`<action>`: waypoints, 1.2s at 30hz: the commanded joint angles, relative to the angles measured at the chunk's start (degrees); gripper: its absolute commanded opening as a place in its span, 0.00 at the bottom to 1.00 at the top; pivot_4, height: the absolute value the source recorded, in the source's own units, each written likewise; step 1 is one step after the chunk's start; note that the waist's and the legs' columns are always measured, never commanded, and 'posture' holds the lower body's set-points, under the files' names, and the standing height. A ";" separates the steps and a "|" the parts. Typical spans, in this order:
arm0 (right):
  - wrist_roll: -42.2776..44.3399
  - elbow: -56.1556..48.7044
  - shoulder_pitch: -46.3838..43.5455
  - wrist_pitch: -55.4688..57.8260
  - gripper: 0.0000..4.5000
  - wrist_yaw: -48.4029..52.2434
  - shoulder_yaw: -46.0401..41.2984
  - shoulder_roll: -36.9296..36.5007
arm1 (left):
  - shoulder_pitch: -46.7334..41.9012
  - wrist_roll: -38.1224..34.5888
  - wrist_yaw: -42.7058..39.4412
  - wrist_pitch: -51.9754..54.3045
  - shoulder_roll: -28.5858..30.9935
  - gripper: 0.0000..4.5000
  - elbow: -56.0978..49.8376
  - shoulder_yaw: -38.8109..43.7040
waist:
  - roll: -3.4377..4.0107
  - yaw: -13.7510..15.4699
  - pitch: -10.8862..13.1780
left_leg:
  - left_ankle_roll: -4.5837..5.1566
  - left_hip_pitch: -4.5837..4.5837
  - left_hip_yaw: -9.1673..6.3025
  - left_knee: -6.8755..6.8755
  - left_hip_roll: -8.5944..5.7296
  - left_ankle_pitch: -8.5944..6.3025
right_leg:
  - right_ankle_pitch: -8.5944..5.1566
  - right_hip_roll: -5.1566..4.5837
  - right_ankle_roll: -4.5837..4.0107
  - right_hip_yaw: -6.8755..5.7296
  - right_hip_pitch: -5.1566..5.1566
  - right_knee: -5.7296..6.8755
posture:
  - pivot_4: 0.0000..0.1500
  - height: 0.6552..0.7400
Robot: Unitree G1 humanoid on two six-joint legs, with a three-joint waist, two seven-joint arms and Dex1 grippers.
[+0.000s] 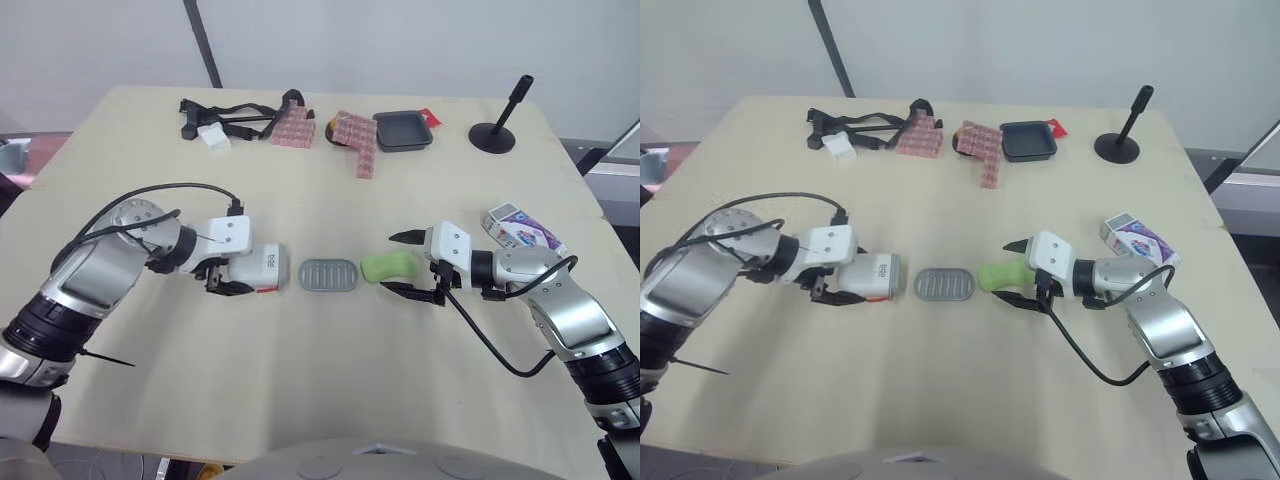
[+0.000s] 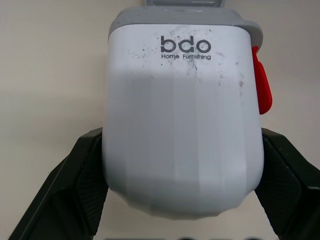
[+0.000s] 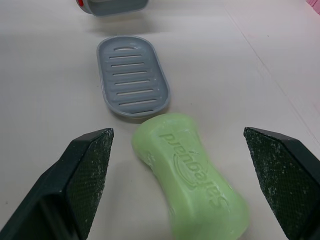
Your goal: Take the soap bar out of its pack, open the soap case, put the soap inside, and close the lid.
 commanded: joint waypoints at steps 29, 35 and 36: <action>-0.34 -1.02 -2.06 0.47 1.00 0.74 -0.13 -0.80 | -0.15 -3.77 -4.38 -19.15 -1.94 1.00 14.92 7.79 | 0.00 -0.19 0.00 | 0.00 0.01 0.00 -0.05 0.01 0.00 | 0.00 0.00 0.00 -0.01 -0.02 0.03 | 1.00 1.00; -2.10 -1.95 -4.34 3.56 1.00 2.63 1.52 -3.59 | 5.91 -9.51 -6.51 -12.48 2.80 1.00 7.69 12.29 | 0.00 -0.14 0.00 | -0.01 0.04 0.01 -0.17 0.01 0.00 | 0.00 -0.01 0.00 -0.02 -0.05 -0.08 | 1.00 1.00; -2.41 -1.77 -4.67 3.52 1.00 3.00 1.87 -3.85 | 6.87 -9.61 -6.14 -12.19 2.94 1.00 7.10 12.60 | 0.00 -0.10 0.00 | -0.01 0.05 0.02 -0.21 0.00 0.00 | 0.00 -0.02 0.00 -0.02 -0.04 -0.09 | 1.00 1.00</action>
